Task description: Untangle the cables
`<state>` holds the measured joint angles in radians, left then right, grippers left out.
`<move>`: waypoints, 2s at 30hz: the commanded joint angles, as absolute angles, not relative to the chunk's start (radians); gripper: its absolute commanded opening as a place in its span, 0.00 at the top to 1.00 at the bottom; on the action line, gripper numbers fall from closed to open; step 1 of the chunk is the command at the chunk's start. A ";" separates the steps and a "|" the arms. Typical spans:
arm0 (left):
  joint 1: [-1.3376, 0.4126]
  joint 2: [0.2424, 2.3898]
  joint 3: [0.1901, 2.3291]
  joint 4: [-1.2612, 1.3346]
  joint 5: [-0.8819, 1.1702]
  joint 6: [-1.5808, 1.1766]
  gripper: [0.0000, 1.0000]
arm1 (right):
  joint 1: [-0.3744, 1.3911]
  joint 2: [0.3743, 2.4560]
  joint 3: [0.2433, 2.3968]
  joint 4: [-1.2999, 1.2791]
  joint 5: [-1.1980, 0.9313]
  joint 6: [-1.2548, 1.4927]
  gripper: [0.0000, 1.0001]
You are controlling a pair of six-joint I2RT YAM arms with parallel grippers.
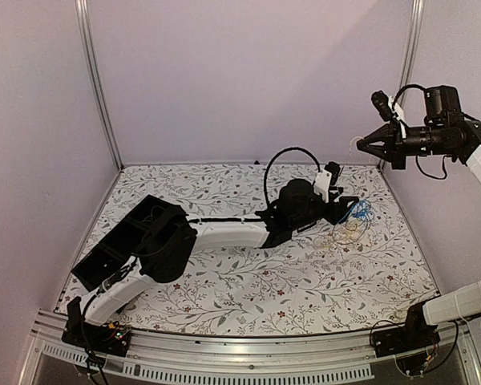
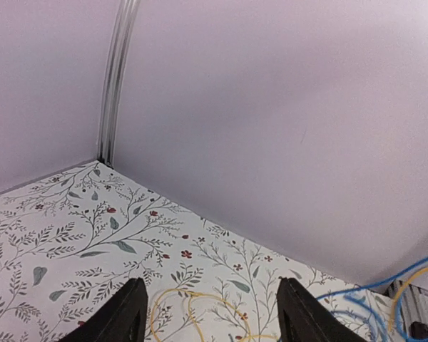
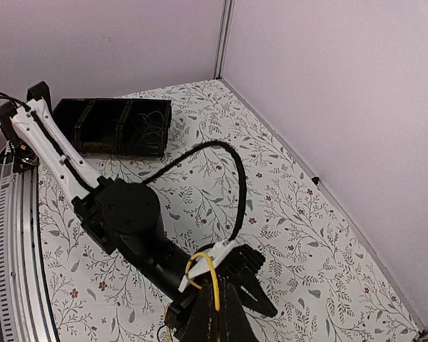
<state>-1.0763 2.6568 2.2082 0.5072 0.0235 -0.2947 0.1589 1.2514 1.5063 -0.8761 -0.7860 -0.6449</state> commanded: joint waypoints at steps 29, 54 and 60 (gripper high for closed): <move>-1.052 1.895 1.000 0.831 -0.196 -0.240 0.23 | 0.165 1.285 1.376 -0.754 -0.777 -0.629 1.00; -1.070 2.192 1.671 0.454 0.087 0.114 0.50 | 0.231 1.357 1.357 -0.857 -0.899 -0.641 0.99; -1.057 2.114 1.596 0.444 -0.007 0.026 1.00 | 0.230 1.361 1.246 -0.728 -0.825 -0.609 0.78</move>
<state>-1.0653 2.1868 1.6329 0.4606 0.0597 0.0872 0.2245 1.3499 1.3266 -0.8268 -0.8665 -0.6411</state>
